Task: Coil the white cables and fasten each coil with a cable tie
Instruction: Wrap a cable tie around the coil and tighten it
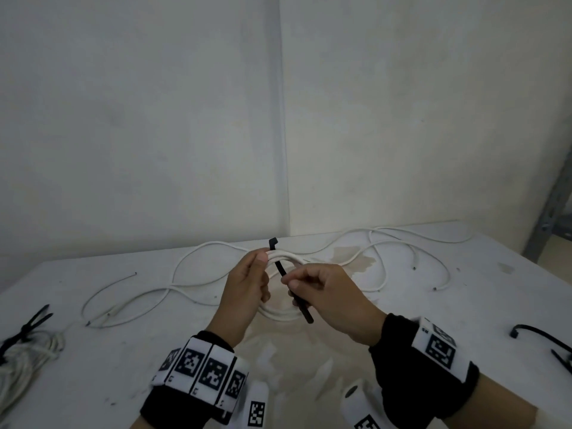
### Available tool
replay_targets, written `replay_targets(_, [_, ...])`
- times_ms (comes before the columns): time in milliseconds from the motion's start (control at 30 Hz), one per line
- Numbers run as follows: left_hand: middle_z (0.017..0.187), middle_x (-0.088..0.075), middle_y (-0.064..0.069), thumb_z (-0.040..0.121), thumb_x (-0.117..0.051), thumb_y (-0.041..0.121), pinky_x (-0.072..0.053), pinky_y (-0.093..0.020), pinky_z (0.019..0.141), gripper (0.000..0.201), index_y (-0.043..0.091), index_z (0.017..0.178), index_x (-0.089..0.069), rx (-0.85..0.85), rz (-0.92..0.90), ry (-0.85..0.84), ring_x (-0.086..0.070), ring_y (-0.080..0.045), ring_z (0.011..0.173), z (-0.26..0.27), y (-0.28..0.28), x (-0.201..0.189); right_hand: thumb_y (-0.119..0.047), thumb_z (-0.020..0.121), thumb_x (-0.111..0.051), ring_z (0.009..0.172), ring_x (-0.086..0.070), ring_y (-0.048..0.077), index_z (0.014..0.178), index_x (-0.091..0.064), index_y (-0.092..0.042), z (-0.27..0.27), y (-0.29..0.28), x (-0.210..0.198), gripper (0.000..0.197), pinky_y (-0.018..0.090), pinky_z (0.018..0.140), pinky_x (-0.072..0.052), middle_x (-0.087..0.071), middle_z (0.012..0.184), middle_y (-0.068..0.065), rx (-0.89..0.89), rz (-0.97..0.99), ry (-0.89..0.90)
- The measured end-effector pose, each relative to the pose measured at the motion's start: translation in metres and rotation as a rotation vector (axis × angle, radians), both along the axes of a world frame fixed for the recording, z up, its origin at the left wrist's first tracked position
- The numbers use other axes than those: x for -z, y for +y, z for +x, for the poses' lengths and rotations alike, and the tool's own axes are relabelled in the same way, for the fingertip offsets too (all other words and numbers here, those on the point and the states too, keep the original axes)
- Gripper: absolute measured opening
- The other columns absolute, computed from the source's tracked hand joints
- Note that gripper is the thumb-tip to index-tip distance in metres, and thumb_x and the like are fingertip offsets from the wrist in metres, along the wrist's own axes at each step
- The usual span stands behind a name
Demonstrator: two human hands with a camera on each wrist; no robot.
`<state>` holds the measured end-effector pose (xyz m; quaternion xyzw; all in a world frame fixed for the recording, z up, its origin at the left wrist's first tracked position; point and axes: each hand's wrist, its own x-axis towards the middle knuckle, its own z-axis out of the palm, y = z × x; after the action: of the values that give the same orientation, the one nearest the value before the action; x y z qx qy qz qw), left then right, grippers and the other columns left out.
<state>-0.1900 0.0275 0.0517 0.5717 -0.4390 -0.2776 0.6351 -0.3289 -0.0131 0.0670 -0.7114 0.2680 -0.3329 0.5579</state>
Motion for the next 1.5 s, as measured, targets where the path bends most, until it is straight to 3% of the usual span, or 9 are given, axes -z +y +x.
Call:
replay_targets(100, [0.050, -0.030, 0.011, 0.099, -0.038, 0.023, -0.034, -0.018, 0.047, 0.024, 0.010, 0.101, -0.057, -0.002, -0.007, 0.071, -0.031, -0.004, 0.044, 0.003, 0.001, 0.001, 0.010, 0.088, -0.042, 0.060, -0.060, 0.004, 0.081, -0.067, -0.016, -0.003, 0.000, -0.003, 0.037, 0.014, 0.065, -0.049, -0.062, 0.072, 0.000, -0.090, 0.029, -0.017])
replay_targets(333, [0.060, -0.037, 0.001, 0.098, -0.038, 0.022, -0.036, -0.023, 0.048, 0.020, 0.016, 0.091, -0.056, 0.027, -0.036, 0.155, -0.035, -0.013, 0.055, 0.001, 0.000, 0.002, -0.009, 0.083, -0.065, 0.069, -0.055, -0.002, 0.075, -0.068, -0.032, 0.005, 0.002, -0.008, 0.024, 0.011, 0.069, -0.042, -0.057, 0.081, -0.004, -0.084, -0.234, -0.048])
replay_targets(500, [0.077, -0.048, -0.014, 0.099, -0.036, 0.024, -0.037, -0.023, 0.048, 0.019, 0.016, 0.093, -0.052, 0.061, -0.038, 0.127, -0.042, -0.023, 0.068, -0.006, -0.002, 0.001, 0.001, 0.078, -0.067, 0.053, -0.056, 0.009, 0.069, -0.064, -0.016, 0.014, 0.000, -0.009, 0.020, 0.016, 0.054, -0.046, -0.063, 0.063, -0.002, 0.015, -0.107, -0.254])
replay_targets(667, [0.054, -0.050, 0.003, 0.098, -0.036, 0.020, -0.037, -0.025, 0.050, 0.019, 0.012, 0.085, -0.046, 0.127, -0.072, 0.174, -0.045, -0.010, 0.047, -0.014, 0.003, -0.005, 0.005, 0.083, -0.060, 0.049, -0.057, 0.011, 0.071, -0.064, -0.010, 0.017, 0.006, -0.011, 0.020, 0.014, 0.051, -0.045, -0.063, 0.063, 0.008, -0.060, -0.121, -0.257])
replay_targets(800, [0.064, -0.038, -0.009, 0.099, -0.033, 0.036, -0.037, -0.027, 0.051, 0.032, 0.010, 0.095, -0.051, 0.095, -0.048, 0.197, -0.038, -0.018, 0.056, -0.011, 0.001, -0.006, 0.002, 0.087, -0.056, 0.050, -0.056, 0.004, 0.070, -0.063, -0.017, 0.015, 0.004, -0.013, 0.026, 0.014, 0.053, -0.045, -0.065, 0.058, -0.008, -0.053, -0.186, -0.176])
replay_targets(900, [0.057, -0.038, 0.000, 0.096, -0.035, 0.044, -0.035, -0.025, 0.050, 0.037, 0.010, 0.095, -0.051, 0.075, -0.033, 0.235, -0.034, -0.010, 0.049, -0.012, 0.002, -0.008, -0.003, 0.089, -0.055, 0.049, -0.053, 0.001, 0.070, -0.061, -0.020, 0.013, 0.005, -0.015, 0.027, 0.012, 0.053, -0.043, -0.063, 0.055, -0.016, -0.025, -0.222, -0.123])
replay_targets(967, [0.066, -0.046, -0.005, 0.095, -0.039, 0.041, -0.036, -0.025, 0.050, 0.032, 0.011, 0.089, -0.049, 0.076, -0.047, 0.200, -0.038, -0.011, 0.053, -0.014, 0.004, -0.009, -0.006, 0.089, -0.056, 0.048, -0.051, 0.001, 0.069, -0.062, -0.020, 0.012, 0.008, -0.017, 0.025, 0.010, 0.052, -0.041, -0.062, 0.055, -0.018, -0.003, -0.223, -0.098])
replay_targets(1233, [0.053, -0.033, 0.004, 0.097, -0.036, 0.036, -0.032, -0.025, 0.050, 0.031, 0.010, 0.083, -0.045, 0.034, -0.021, 0.258, -0.031, -0.007, 0.041, -0.016, 0.008, -0.015, -0.014, 0.088, -0.058, 0.038, -0.050, 0.007, 0.064, -0.060, -0.011, 0.016, 0.010, -0.016, 0.024, 0.013, 0.043, -0.037, -0.059, 0.060, -0.001, 0.135, -0.152, -0.012])
replay_targets(1500, [0.047, -0.033, 0.009, 0.097, -0.032, 0.038, -0.032, -0.024, 0.049, 0.035, 0.008, 0.097, -0.049, 0.063, 0.000, 0.270, -0.029, -0.007, 0.042, -0.012, 0.007, -0.013, -0.012, 0.087, -0.058, 0.039, -0.049, 0.009, 0.057, -0.059, -0.017, 0.018, 0.010, -0.020, 0.030, 0.014, 0.043, -0.038, -0.057, 0.053, -0.006, 0.131, -0.154, -0.007])
